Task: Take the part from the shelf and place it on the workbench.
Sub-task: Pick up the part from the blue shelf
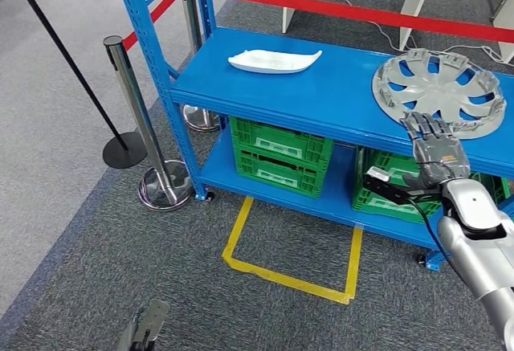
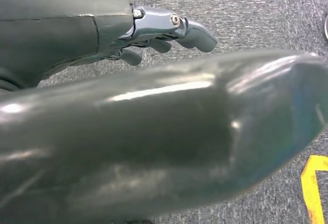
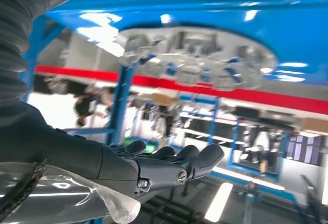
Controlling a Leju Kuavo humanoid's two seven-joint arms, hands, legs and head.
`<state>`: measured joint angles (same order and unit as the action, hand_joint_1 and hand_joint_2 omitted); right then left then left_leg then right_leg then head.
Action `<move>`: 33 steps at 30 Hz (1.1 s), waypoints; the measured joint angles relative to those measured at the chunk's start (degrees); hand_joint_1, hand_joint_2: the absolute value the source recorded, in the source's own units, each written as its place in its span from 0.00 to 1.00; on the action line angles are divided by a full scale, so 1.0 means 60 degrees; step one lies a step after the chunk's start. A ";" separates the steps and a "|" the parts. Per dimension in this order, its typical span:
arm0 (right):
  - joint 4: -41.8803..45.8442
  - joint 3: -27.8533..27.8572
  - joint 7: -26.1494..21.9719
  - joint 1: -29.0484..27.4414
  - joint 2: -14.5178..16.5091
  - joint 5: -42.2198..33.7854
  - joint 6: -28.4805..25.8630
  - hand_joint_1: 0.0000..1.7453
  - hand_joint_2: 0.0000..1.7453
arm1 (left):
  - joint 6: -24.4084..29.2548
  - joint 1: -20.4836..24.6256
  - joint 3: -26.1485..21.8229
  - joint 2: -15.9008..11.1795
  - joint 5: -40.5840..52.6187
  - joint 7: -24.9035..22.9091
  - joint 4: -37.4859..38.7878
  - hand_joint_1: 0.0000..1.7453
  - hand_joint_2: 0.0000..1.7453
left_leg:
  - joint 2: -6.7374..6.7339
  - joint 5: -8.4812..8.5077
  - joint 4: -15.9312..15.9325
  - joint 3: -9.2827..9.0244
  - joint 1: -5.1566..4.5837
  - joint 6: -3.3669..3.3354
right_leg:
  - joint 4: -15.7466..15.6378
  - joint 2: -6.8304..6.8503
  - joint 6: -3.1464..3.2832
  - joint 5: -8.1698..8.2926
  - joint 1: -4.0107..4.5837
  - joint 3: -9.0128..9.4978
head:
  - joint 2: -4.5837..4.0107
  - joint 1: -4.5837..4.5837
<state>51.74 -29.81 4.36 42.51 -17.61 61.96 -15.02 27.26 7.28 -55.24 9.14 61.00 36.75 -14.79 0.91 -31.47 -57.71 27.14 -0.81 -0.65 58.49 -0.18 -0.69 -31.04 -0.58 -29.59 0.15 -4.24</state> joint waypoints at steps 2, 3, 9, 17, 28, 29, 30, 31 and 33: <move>0.0000 0.0070 0.0247 0.0000 0.0005 0.0247 0.0032 0.00 1.00 | 0.0000 0.0000 0.0004 0.0000 0.0000 -0.0008 0.0004 0.00 0.00 | 0.0000 0.0000 0.0000 0.0000 0.0000 0.0000 | 0.0000 0.0000 0.0000 0.0000 0.0000 0.0000 | 0.0000 0.0000; -0.0001 0.0120 0.0317 0.0000 0.0007 0.0323 0.0061 0.00 1.00 | 0.0000 0.0000 0.0005 0.0001 0.0000 -0.0015 0.0005 0.00 0.00 | 0.0000 0.0000 0.0000 0.0000 0.0000 0.0000 | 0.0000 0.0000 0.0000 0.0000 0.0000 0.0000 | 0.0000 0.0000; -0.0005 0.0408 0.0567 -0.0013 0.0010 0.0483 0.0158 0.00 1.00 | 0.0000 0.0000 0.0025 0.0004 0.0000 -0.0029 0.0015 0.00 0.00 | 0.0000 0.0000 0.0000 0.0000 0.0000 0.0000 | 0.0000 0.0000 0.0000 0.0000 0.0000 -0.0001 | 0.0000 0.0000; -0.0029 0.0611 0.0447 -0.0063 0.0031 0.0493 0.0240 0.00 1.00 | -0.0035 0.0000 0.0036 0.0004 -0.0003 -0.0028 0.0020 0.00 0.00 | 0.0001 -0.0001 -0.0024 0.0012 -0.0016 -0.0001 | -0.0005 0.0000 -0.0027 0.0018 -0.0010 -0.0005 | 0.0000 -0.0001; -0.0193 0.0944 -0.0173 -0.0128 0.0404 -0.0346 0.0755 0.00 1.00 | -0.0284 0.0006 0.0045 -0.0004 -0.0066 0.0002 0.0020 0.00 0.00 | 0.0001 -0.0001 -0.0100 0.0084 -0.0078 -0.0098 | -0.0016 0.0000 -0.0121 0.0064 -0.0071 -0.0042 | 0.0000 0.0000; -0.0193 0.0944 -0.0173 -0.0128 0.0404 -0.0346 0.0755 0.00 1.00 | -0.0284 0.0006 0.0045 -0.0004 -0.0066 0.0002 0.0020 0.00 0.00 | 0.0001 -0.0001 -0.0100 0.0084 -0.0078 -0.0098 | -0.0016 0.0000 -0.0121 0.0064 -0.0071 -0.0042 | 0.0000 0.0000; -0.0193 0.0944 -0.0173 -0.0128 0.0404 -0.0346 0.0755 0.00 1.00 | -0.0284 0.0006 0.0045 -0.0004 -0.0066 0.0002 0.0020 0.00 0.00 | 0.0001 -0.0001 -0.0100 0.0084 -0.0078 -0.0098 | -0.0016 0.0000 -0.0121 0.0064 -0.0071 -0.0042 | 0.0000 0.0000; -0.0193 0.0944 -0.0173 -0.0128 0.0404 -0.0346 0.0755 0.00 1.00 | -0.0284 0.0006 0.0045 -0.0004 -0.0066 0.0002 0.0020 0.00 0.00 | 0.0001 -0.0001 -0.0100 0.0084 -0.0078 -0.0098 | -0.0016 0.0000 -0.0121 0.0064 -0.0071 -0.0042 | 0.0000 0.0000; -0.0195 0.0945 -0.0175 -0.0128 0.0405 -0.0346 0.0757 0.00 1.00 | -0.0284 0.0006 0.0045 -0.0004 -0.0067 0.0002 0.0020 0.00 0.00 | 0.0001 0.0000 -0.0100 0.0085 -0.0079 -0.0100 | -0.0017 0.0000 -0.0123 0.0066 -0.0071 -0.0043 | 0.0000 0.0000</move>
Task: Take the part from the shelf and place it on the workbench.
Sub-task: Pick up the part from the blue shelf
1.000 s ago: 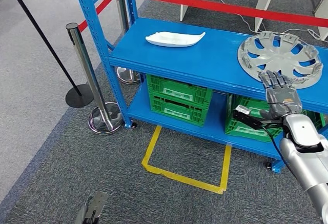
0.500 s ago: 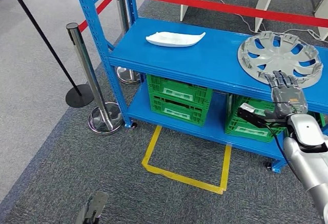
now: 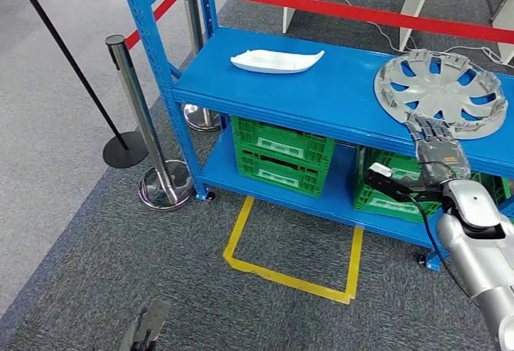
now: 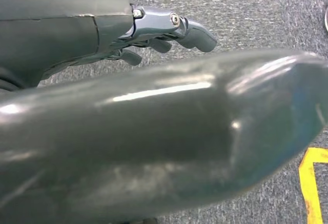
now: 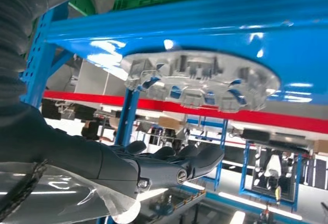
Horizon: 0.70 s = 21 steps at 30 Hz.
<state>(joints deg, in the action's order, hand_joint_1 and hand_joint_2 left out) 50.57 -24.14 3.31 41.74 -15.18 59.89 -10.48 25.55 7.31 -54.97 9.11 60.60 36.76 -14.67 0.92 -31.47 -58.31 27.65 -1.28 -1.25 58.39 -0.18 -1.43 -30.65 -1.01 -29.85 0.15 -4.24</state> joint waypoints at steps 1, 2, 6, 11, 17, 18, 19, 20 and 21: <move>-0.0003 0.0002 -0.0001 0.0001 0.0002 0.0000 0.0002 0.00 1.00 | 0.0000 0.0000 0.0000 0.0000 -0.0001 0.0000 0.0000 0.00 0.00 | 0.0000 0.0001 0.0000 0.0001 -0.0001 -0.0003 | -0.0001 0.0000 -0.0003 0.0002 -0.0001 -0.0001 | 0.0000 0.0000; -0.0007 0.0004 -0.0003 0.0002 0.0006 -0.0001 0.0005 0.00 1.00 | -0.0001 0.0000 0.0000 0.0000 -0.0002 0.0000 0.0000 0.00 0.00 | 0.0000 0.0002 0.0000 0.0004 -0.0003 -0.0007 | -0.0003 0.0000 -0.0008 0.0005 -0.0004 -0.0002 | 0.0000 0.0000; -0.0026 0.0070 -0.0023 0.0037 0.0062 -0.0018 0.0026 0.00 1.00 | -0.0005 0.0010 0.0003 0.0001 -0.0003 0.0004 0.0000 0.00 0.00 | -0.0009 0.0103 0.0145 -0.0013 0.0021 -0.0127 | -0.0029 0.0003 -0.0098 0.0025 0.0002 -0.0049 | 0.0000 0.0002; -0.0176 0.0130 0.0101 0.0083 0.0157 0.0149 -0.0165 0.00 1.00 | -0.0226 0.0027 0.0076 0.0034 0.0042 0.0051 0.0007 0.00 0.00 | -0.0013 -0.0156 0.0213 -0.0254 0.0137 -0.0048 | 0.0714 -0.0005 -0.0199 0.0809 -0.0012 -0.1392 | 0.0002 0.0102; -0.0107 0.0103 0.0604 0.0074 0.0225 0.0772 -0.0674 0.00 1.00 | -0.0376 0.0084 0.0186 0.0014 0.0084 0.0073 0.0016 0.00 0.00 | -0.0066 -0.0815 -0.1287 0.0627 0.0194 0.0298 | 0.0291 -0.0023 0.0138 0.0661 -0.0096 -0.1158 | 0.0000 0.0053; -0.0102 0.0095 0.0766 0.0070 0.0225 0.0952 -0.0751 0.00 1.00 | -0.0406 0.0084 0.0191 0.0015 0.0089 0.0073 0.0016 0.00 0.00 | -0.0073 -0.0998 -0.1999 0.1094 0.0229 0.0353 | 0.0291 -0.0018 0.0164 0.0635 -0.0097 -0.1137 | 0.0000 0.0048; -0.0098 0.0083 0.0921 0.0062 0.0225 0.1144 -0.0789 0.00 1.00 | -0.0437 0.0076 0.0196 0.0015 0.0093 0.0073 0.0017 0.00 0.00 | -0.0078 -0.1076 -0.2570 0.1519 0.0256 0.0388 | 0.0291 -0.0020 0.0177 0.0611 -0.0098 -0.1114 | 0.0000 0.0049; -0.0099 0.0066 0.1059 0.0055 0.0225 0.1337 -0.0792 0.00 1.00 | -0.0467 0.0067 0.0201 0.0012 0.0094 0.0072 0.0018 0.00 0.00 | -0.0080 -0.0954 -0.2818 0.1804 0.0272 0.0397 | 0.0291 -0.0027 0.0182 0.0585 -0.0101 -0.1080 | 0.0000 0.0046; -0.0101 0.0046 0.1185 0.0054 0.0224 0.1524 -0.0781 0.00 1.00 | -0.0492 0.0063 0.0209 0.0007 0.0096 0.0071 0.0018 0.00 0.00 | -0.0081 -0.0640 -0.2701 0.1915 0.0278 0.0382 | 0.0290 -0.0035 0.0179 0.0560 -0.0104 -0.1036 | 0.0000 0.0046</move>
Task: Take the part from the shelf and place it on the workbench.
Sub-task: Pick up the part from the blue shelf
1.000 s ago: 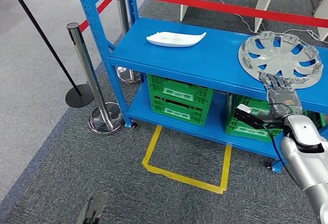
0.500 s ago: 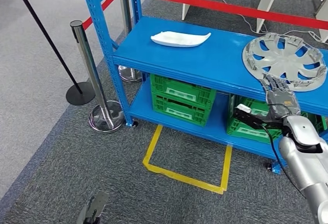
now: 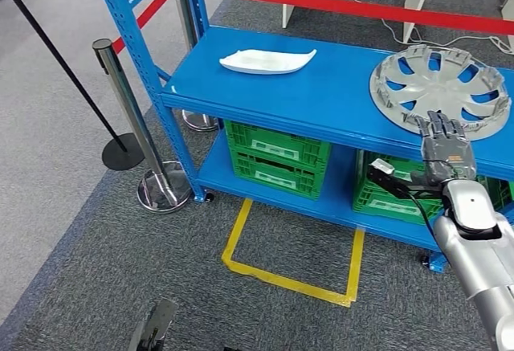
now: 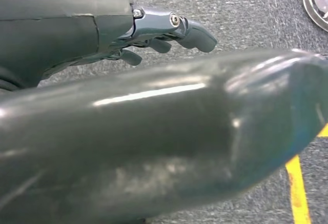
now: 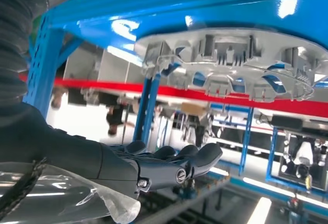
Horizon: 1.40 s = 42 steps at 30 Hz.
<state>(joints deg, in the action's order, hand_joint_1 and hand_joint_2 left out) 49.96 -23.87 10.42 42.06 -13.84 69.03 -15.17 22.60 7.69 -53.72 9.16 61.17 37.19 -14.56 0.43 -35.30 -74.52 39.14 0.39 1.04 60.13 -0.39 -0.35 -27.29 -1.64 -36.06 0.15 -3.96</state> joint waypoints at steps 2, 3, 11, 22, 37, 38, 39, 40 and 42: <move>-0.0010 -0.0043 0.0228 0.0039 0.0000 0.0346 0.0025 0.00 1.00 | -0.0038 -0.0001 0.0018 -0.0018 0.0006 -0.0004 0.0000 0.00 0.00 | 0.0001 0.0944 0.1069 -0.0197 -0.0010 -0.0088 | -0.0005 -0.0012 -0.0026 -0.0054 -0.0007 0.0098 | 0.0000 0.0002; -0.0026 -0.0056 0.0335 0.0079 0.0000 0.0493 0.0048 0.00 1.00 | -0.0046 -0.0002 0.0026 -0.0026 0.0011 -0.0008 0.0001 0.00 0.00 | 0.0000 0.1291 0.1618 -0.0355 -0.0033 -0.0144 | -0.0010 -0.0019 -0.0057 -0.0072 0.0005 0.0125 | 0.0000 0.0003; -0.0232 0.0079 0.0800 0.0522 -0.0242 0.0993 0.0387 0.00 1.00 | -0.0065 0.0000 0.0115 -0.0027 0.0026 -0.0027 0.0004 0.00 0.00 | 0.0004 0.1535 0.2658 -0.0731 -0.0055 -0.0509 | 0.0853 0.0007 -0.0379 -0.0594 0.0034 -0.0396 | 0.0000 0.0035; -0.0654 0.0274 0.0819 0.0953 -0.0603 0.1173 0.0983 0.00 1.00 | -0.0094 -0.0050 0.0199 -0.0014 0.0023 -0.0022 0.0006 0.00 0.00 | 0.0010 0.1423 0.2587 -0.0790 -0.0171 -0.0396 | -0.0226 0.0017 -0.0238 0.0190 0.0106 0.0027 | 0.0001 0.0034; -0.0849 0.0313 0.0691 0.1134 -0.0635 0.1132 0.1374 0.00 1.00 | -0.0143 -0.0050 0.0206 -0.0051 0.0011 -0.0006 0.0007 0.00 0.00 | -0.0015 0.1568 0.2530 -0.0549 -0.0004 -0.0215 | -0.0305 0.0023 -0.0335 0.0068 0.0034 0.0237 | 0.0000 0.0011; -0.0861 0.0311 0.0664 0.1131 -0.0633 0.1114 0.1392 0.00 1.00 | -0.0146 -0.0051 0.0206 -0.0053 0.0009 -0.0005 0.0007 0.00 0.00 | -0.0015 0.1583 0.2545 -0.0561 0.0002 -0.0288 | -0.0327 0.0035 -0.0395 0.0060 0.0018 0.0232 | 0.0000 0.0014; -0.0871 0.0312 0.0645 0.1134 -0.0632 0.1105 0.1398 0.00 1.00 | -0.0146 -0.0049 0.0206 -0.0055 0.0007 -0.0003 0.0007 0.00 0.00 | -0.0011 0.1598 0.2576 -0.0584 0.0005 -0.0365 | -0.0262 0.0049 -0.0438 -0.0009 0.0003 0.0192 | 0.0000 0.0017; -0.0880 0.0314 0.0644 0.1141 -0.0631 0.1096 0.1401 0.00 1.00 | -0.0146 -0.0043 0.0206 -0.0056 0.0006 -0.0002 0.0007 0.00 0.00 | -0.0007 0.1615 0.2610 -0.0608 0.0013 -0.0440 | -0.0020 0.0057 -0.0463 -0.0159 -0.0002 0.0070 | 0.0000 0.0026; -0.0909 0.0320 0.0646 0.1142 -0.0631 0.1078 0.1405 0.00 1.00 | -0.0148 -0.0034 0.0207 -0.0045 0.0007 -0.0002 0.0007 0.00 0.00 | -0.0002 0.1611 0.2640 -0.0635 0.0000 -0.0543 | 0.1052 0.0059 -0.0462 -0.0658 0.0012 -0.0478 | 0.0000 0.0041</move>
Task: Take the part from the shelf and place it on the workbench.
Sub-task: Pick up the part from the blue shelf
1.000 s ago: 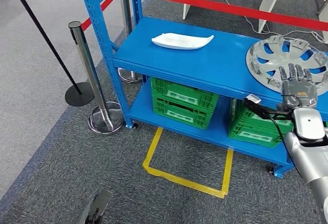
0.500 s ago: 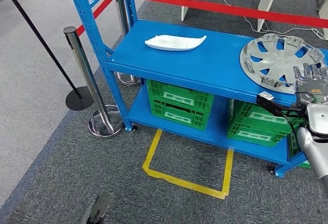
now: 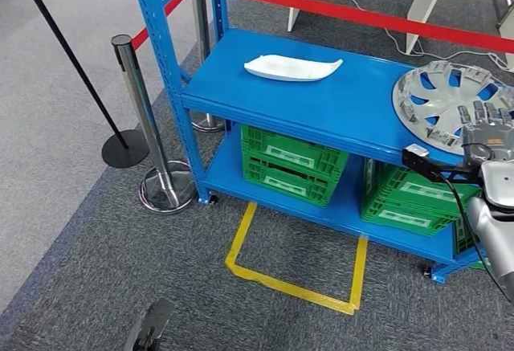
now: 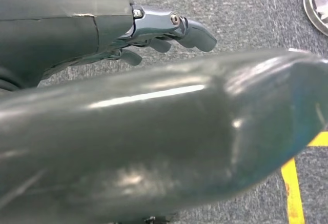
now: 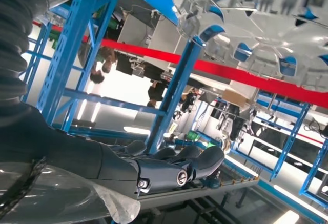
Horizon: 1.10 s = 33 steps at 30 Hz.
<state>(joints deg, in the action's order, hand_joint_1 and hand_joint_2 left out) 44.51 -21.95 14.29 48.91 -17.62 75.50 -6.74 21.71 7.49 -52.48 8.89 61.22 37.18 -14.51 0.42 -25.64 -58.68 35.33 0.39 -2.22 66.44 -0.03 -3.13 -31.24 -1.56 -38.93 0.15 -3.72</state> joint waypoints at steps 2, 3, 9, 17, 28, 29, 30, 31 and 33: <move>-0.0049 -0.0003 -0.0022 -0.0047 0.0001 -0.0021 0.0025 0.00 1.00 | -0.0017 -0.0008 0.0000 0.0009 0.0001 -0.0002 0.0000 0.00 0.00 | 0.0006 -0.0031 -0.0004 -0.0013 -0.0038 -0.0052 | 0.1152 -0.0005 0.0008 -0.0340 0.0017 -0.0650 | 0.0000 0.0003; -0.0078 -0.0006 -0.0059 -0.0076 0.0002 -0.0044 0.0061 0.00 1.00 | -0.0031 -0.0013 0.0000 0.0010 0.0001 -0.0003 0.0000 0.00 0.00 | 0.0012 -0.0051 -0.0007 -0.0030 -0.0057 -0.0068 | 0.1338 -0.0005 0.0018 -0.0280 0.0020 -0.0809 | 0.0000 0.0003; -0.0205 -0.0049 -0.0206 -0.0093 0.0086 -0.0149 0.0247 0.00 1.00 | -0.0094 -0.0005 0.0000 0.0018 0.0001 -0.0006 0.0001 0.00 0.00 | 0.0038 -0.0241 -0.0039 -0.0215 -0.0149 0.0049 | -0.1261 0.0016 0.0226 0.0958 0.0110 0.0433 | 0.0000 -0.0004; -0.0294 -0.0113 -0.0209 -0.0063 0.0222 -0.0150 0.0274 0.00 1.00 | -0.0103 -0.0008 0.0000 -0.0009 -0.0002 -0.0011 0.0000 0.00 0.00 | -0.0001 -0.1201 -0.2399 0.0960 -0.0023 0.0466 | -0.1416 0.0029 0.0477 0.0757 0.0026 0.0790 | 0.0000 -0.0052; -0.0597 -0.0298 -0.0567 0.0193 0.0365 -0.0220 0.1150 0.00 1.00 | -0.0108 -0.0030 0.0001 -0.0052 -0.0026 0.0015 0.0004 0.00 0.00 | 0.0000 0.0132 -0.0053 0.0187 -0.0005 0.0129 | -0.1327 0.0023 0.0021 0.0311 0.0002 0.1030 | 0.0000 -0.0035; -0.0645 -0.0331 -0.0569 0.0242 0.0369 -0.0229 0.1201 0.00 1.00 | -0.0106 -0.0022 0.0002 -0.0053 -0.0032 0.0018 0.0004 0.00 0.00 | 0.0006 0.0122 -0.0019 0.0140 0.0006 0.0068 | -0.1014 0.0024 0.0006 0.0153 0.0002 0.0858 | 0.0000 -0.0015; -0.0701 -0.0362 -0.0569 0.0294 0.0369 -0.0239 0.1255 0.00 1.00 | -0.0104 -0.0018 0.0003 -0.0050 -0.0033 0.0020 0.0004 0.00 0.00 | 0.0010 0.0102 -0.0002 0.0109 0.0006 0.0015 | -0.0494 0.0023 0.0008 -0.0062 0.0004 0.0556 | 0.0000 -0.0003; -0.0761 -0.0388 -0.0570 0.0339 0.0368 -0.0244 0.1312 0.00 1.00 | -0.0103 -0.0017 0.0003 -0.0046 -0.0032 0.0022 0.0004 0.00 0.00 | 0.0013 0.0070 -0.0002 0.0086 -0.0009 -0.0031 | 0.0182 0.0016 0.0013 -0.0288 0.0017 0.0157 | 0.0000 0.0008; -0.0868 -0.0436 -0.0574 0.0361 0.0366 -0.0251 0.1427 0.00 1.00 | -0.0103 -0.0030 0.0002 -0.0040 -0.0030 0.0021 0.0004 0.00 0.00 | 0.0017 -0.0003 -0.0007 0.0018 -0.0045 -0.0091 | 0.1215 0.0010 0.0015 -0.0441 0.0038 -0.0565 | 0.0000 0.0008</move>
<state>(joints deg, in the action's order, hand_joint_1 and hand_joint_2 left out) 39.30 -24.57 10.85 51.08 -15.43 73.99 1.83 21.09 7.31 -52.47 8.65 61.04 37.30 -14.49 0.53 -25.66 -58.72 35.43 0.12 -2.76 73.73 0.03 -3.04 -33.88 -1.34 -42.33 0.15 -3.67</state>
